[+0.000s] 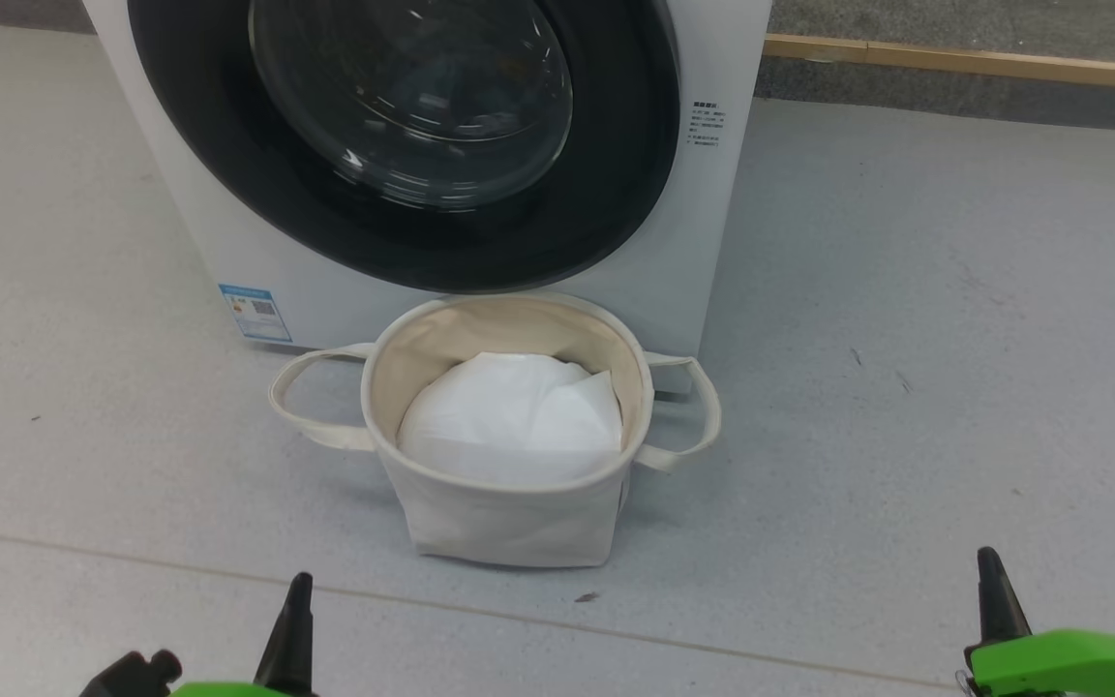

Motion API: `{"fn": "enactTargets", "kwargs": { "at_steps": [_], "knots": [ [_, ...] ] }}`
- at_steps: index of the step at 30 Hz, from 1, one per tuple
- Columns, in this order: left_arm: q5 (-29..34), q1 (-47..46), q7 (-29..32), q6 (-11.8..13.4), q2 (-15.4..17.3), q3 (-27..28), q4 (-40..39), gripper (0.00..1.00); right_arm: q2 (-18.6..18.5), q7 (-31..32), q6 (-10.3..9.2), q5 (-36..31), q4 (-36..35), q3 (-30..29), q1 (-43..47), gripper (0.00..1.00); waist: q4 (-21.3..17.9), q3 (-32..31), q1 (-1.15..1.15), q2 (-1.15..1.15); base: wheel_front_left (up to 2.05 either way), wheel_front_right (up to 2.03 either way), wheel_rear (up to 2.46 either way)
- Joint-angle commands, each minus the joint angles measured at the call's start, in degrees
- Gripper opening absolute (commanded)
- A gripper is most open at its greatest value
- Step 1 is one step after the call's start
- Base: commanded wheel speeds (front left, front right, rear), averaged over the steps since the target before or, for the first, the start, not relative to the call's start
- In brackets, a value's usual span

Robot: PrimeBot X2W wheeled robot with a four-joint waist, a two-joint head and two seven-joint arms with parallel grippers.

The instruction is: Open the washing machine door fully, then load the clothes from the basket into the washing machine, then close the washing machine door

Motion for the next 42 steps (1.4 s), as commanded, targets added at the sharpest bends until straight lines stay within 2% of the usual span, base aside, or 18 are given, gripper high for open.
{"fn": "enactTargets", "kwargs": {
  "at_steps": [1,42],
  "knots": [
    [-2.09,-3.02,0.55,-0.23,0.87,1.86,-2.34,0.00,-0.45,0.79,0.00,2.02,-2.12,0.48,-2.89,0.00,-0.13,0.02,0.00,0.00,0.00,0.00,0.00],
    [-28.99,-3.92,7.47,-0.36,0.85,8.03,-5.44,0.00,-0.65,7.73,-0.01,27.71,-2.75,-0.16,-5.50,0.00,-2.73,0.34,0.00,0.00,0.00,0.00,0.00]
  ]
}}
